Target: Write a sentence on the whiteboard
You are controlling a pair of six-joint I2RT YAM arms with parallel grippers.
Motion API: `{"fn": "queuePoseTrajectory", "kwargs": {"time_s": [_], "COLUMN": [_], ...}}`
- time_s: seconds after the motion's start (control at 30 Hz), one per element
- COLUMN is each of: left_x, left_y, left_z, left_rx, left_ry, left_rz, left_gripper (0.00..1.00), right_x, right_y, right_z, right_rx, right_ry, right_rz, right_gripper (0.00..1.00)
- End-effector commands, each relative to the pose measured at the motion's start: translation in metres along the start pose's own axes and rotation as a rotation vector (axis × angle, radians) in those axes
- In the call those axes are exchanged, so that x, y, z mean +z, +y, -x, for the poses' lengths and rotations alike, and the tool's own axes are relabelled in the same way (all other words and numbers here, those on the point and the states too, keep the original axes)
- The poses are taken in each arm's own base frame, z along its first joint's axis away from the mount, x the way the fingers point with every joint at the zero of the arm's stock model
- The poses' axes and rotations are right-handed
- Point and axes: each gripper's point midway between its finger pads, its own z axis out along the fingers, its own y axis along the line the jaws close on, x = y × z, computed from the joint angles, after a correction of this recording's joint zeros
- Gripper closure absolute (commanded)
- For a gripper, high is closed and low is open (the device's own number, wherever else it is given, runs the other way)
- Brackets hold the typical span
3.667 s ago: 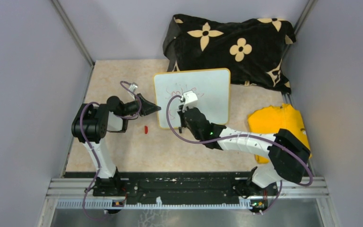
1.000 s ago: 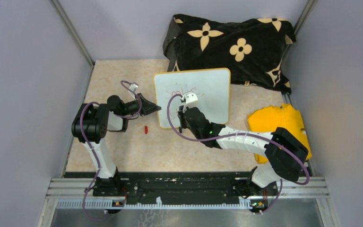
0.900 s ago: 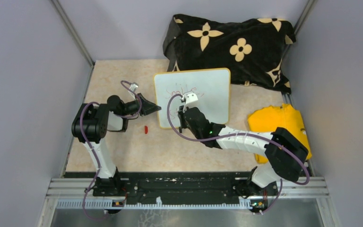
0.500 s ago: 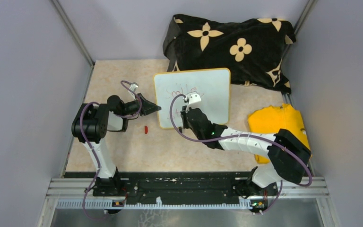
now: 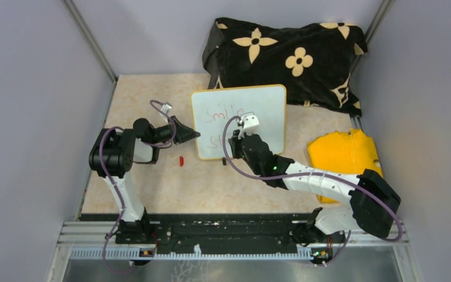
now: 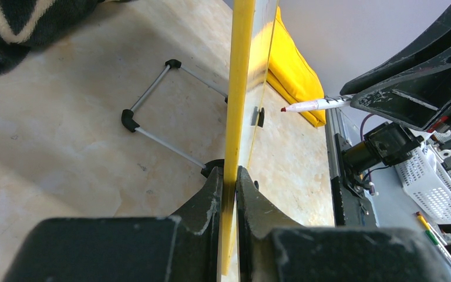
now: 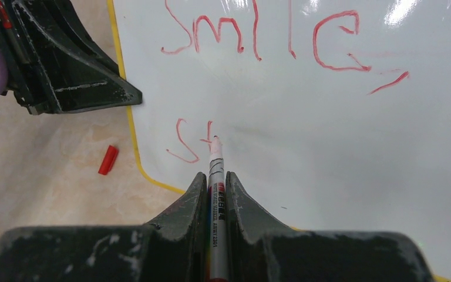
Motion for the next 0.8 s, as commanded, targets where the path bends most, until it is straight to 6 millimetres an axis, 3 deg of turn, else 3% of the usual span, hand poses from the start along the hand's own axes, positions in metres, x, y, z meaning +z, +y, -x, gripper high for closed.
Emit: {"fn": "queuePoseTrajectory", "kwargs": {"time_s": [0.0,0.33,0.77], "left_x": [0.004,0.004,0.004], "left_y": [0.005,0.006,0.006], "left_z": [-0.010,-0.011,-0.012], "left_rx": [-0.036,-0.038,-0.041], "left_ry": [0.023,0.025,0.027], "left_rz": [0.010,0.010,0.010], "left_gripper": [0.96,0.96,0.96], "right_x": [-0.004,0.004,0.016], "right_y": [-0.005,-0.018,-0.017], "right_z": [0.017,0.006,0.005], "right_rx": [0.025,0.013,0.007], "right_ry": [-0.054,-0.026,-0.019], "right_rz": [-0.019,-0.099,-0.108], "right_gripper": [1.00,1.00,1.00]}}
